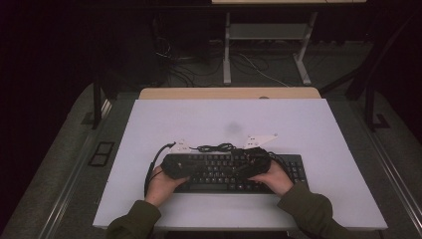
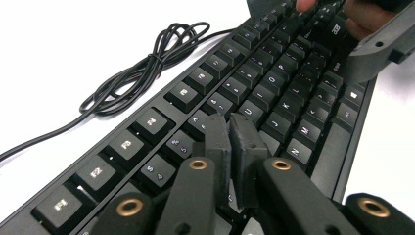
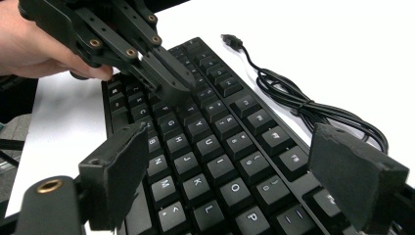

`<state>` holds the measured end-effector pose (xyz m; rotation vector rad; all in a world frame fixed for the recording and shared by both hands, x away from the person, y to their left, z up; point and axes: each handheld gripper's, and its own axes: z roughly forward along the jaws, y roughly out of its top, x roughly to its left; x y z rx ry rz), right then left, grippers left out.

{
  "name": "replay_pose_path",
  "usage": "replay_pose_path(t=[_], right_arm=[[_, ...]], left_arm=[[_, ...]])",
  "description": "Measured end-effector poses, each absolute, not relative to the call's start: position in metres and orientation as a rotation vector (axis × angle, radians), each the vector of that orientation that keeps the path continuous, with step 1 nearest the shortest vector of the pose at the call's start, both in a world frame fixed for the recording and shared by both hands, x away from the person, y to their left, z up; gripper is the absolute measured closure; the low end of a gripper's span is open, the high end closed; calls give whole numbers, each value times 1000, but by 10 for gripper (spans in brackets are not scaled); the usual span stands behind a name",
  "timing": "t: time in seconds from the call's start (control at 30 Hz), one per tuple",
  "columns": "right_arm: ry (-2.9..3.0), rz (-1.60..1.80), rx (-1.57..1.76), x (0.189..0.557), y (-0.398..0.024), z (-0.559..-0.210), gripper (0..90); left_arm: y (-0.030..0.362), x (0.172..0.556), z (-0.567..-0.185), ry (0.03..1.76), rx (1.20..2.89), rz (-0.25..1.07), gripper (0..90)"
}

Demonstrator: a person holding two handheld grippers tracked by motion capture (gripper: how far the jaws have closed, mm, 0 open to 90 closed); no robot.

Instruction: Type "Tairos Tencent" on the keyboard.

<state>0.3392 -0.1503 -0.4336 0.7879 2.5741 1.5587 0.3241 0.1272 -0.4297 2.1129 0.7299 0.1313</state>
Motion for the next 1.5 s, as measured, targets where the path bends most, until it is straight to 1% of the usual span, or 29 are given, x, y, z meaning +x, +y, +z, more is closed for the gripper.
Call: replay_pose_path(t=[0.1, 0.23, 0.4, 0.6, 0.9, 1.17, 1.5], right_arm=[[2571, 1555, 792, 339, -153, -434, 150], [2571, 1550, 803, 339, -157, -434, 150], [2564, 1547, 814, 339, -162, -433, 150], [2547, 1548, 830, 337, -172, -432, 150], [2514, 1556, 862, 331, -188, -428, 150], [2483, 1549, 886, 321, -209, -425, 150], [2433, 1542, 945, 303, -240, -426, 150]], left_arm=[[130, 323, -429, 736, 2104, 127, 800], [134, 322, -429, 752, 2088, 128, 693], [137, 321, -427, 760, 2072, 136, 590], [143, 316, -425, 758, 2059, 163, 425], [151, 307, -420, 751, 2016, 191, 308], [154, 300, -421, 725, 2014, 208, 236], [158, 292, -425, 751, 2010, 208, 148]])
